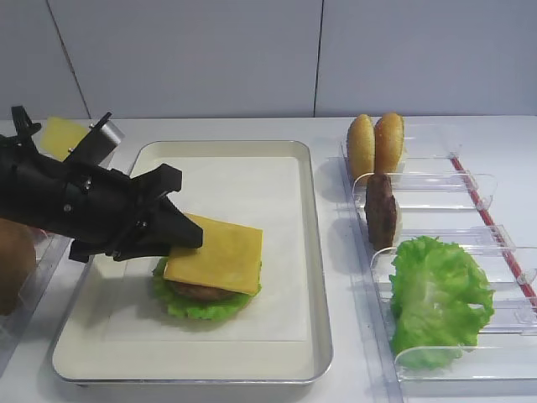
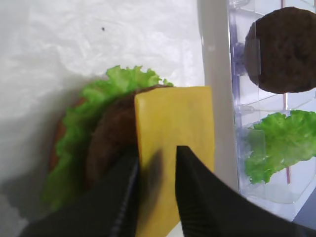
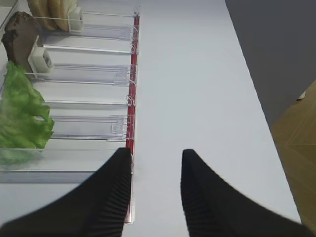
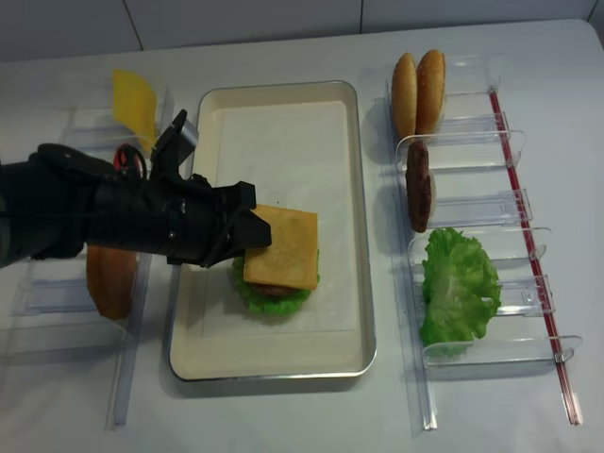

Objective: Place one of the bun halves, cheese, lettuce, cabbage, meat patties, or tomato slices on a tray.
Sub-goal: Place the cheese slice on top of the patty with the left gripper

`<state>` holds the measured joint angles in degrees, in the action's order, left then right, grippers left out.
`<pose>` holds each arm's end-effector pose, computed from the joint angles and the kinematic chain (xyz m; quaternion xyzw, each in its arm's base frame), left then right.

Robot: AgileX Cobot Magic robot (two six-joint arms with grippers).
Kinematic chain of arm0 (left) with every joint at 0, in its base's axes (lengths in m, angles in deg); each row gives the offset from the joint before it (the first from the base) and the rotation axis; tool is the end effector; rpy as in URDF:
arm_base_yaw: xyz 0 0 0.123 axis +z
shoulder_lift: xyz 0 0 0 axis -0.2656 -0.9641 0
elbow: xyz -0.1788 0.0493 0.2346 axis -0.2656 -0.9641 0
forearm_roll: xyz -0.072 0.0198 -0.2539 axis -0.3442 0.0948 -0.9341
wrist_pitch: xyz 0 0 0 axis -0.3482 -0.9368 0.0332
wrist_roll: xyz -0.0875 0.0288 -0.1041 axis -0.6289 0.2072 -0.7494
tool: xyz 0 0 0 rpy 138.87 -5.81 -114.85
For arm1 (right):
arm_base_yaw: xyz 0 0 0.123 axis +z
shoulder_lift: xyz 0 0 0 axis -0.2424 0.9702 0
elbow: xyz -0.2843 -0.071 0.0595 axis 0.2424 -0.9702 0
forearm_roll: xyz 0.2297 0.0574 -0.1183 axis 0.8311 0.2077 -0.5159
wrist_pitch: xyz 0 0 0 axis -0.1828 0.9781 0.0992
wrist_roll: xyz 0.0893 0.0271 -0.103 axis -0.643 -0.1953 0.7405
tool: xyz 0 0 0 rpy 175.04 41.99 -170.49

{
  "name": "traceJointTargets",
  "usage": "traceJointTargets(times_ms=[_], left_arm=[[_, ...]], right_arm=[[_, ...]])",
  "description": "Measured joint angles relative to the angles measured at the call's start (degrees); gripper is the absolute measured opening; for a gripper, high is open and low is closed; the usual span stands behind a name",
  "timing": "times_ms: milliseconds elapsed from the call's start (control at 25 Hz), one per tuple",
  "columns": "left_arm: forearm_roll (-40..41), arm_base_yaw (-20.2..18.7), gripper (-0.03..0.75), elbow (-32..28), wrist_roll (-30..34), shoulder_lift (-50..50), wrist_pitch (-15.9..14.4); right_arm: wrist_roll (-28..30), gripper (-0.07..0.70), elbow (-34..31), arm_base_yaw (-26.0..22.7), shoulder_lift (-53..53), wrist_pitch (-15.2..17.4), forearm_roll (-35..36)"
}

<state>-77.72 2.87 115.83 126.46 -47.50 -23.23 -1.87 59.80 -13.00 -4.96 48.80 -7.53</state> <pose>0.2828 -0.1569 0.1658 0.0054 0.9062 -0.4012 0.1331 0.0288 -0.0014 0.2470 -0.0159 0.8743 -0.0081 0.4851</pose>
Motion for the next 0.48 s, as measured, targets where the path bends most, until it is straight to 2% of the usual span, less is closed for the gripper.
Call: traceJointTargets(times_ms=[480], left_arm=[[3.1, 0.2, 0.171, 1.2, -2.4, 0.0, -0.2]], right_arm=[[0.0, 0.268, 0.0, 0.0, 0.0, 0.0, 0.0]])
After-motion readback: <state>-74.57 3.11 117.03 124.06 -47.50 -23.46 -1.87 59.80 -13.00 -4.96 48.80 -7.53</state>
